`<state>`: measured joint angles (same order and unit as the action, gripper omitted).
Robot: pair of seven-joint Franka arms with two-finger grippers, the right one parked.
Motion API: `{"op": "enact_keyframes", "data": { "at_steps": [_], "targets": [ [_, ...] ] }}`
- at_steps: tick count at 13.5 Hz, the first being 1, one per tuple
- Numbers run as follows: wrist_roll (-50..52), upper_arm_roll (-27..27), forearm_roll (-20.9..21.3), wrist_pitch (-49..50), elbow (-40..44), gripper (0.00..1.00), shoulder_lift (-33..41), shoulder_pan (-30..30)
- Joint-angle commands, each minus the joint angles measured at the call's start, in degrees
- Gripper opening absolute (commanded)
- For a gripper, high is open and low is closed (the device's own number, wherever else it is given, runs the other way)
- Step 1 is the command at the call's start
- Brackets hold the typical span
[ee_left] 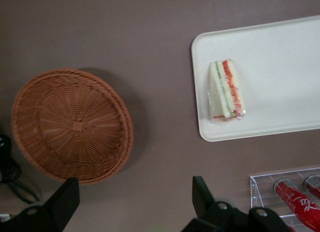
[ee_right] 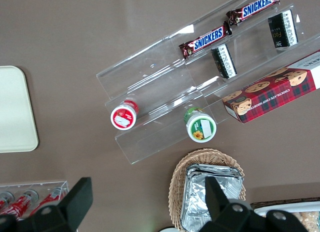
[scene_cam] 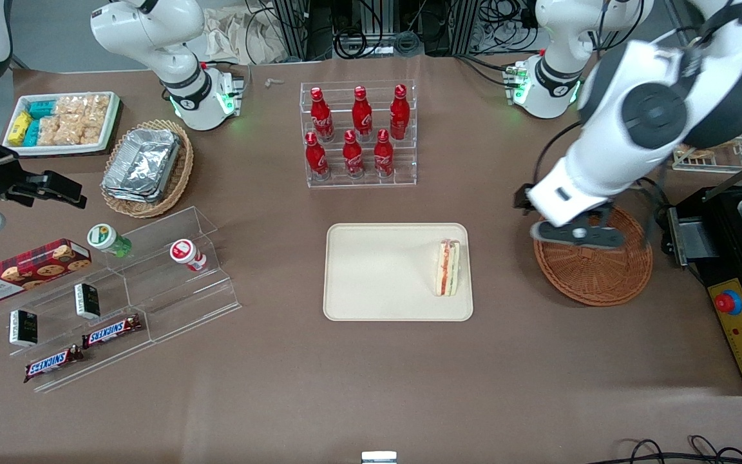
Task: Place sandwich from basket to tray
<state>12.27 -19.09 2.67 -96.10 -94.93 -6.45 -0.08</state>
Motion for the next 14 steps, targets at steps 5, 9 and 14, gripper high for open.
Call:
{"op": "enact_keyframes", "data": {
  "at_steps": [5,9,14],
  "targets": [
    [-9.6,10.4,-6.8,4.2,-0.3,1.00,7.2,3.3],
    [-10.3,18.3,-6.6,6.0,-0.1,1.00,8.8,-3.8],
    [-9.2,17.9,-6.2,6.0,2.4,1.00,7.2,-5.5]
  ]
}}
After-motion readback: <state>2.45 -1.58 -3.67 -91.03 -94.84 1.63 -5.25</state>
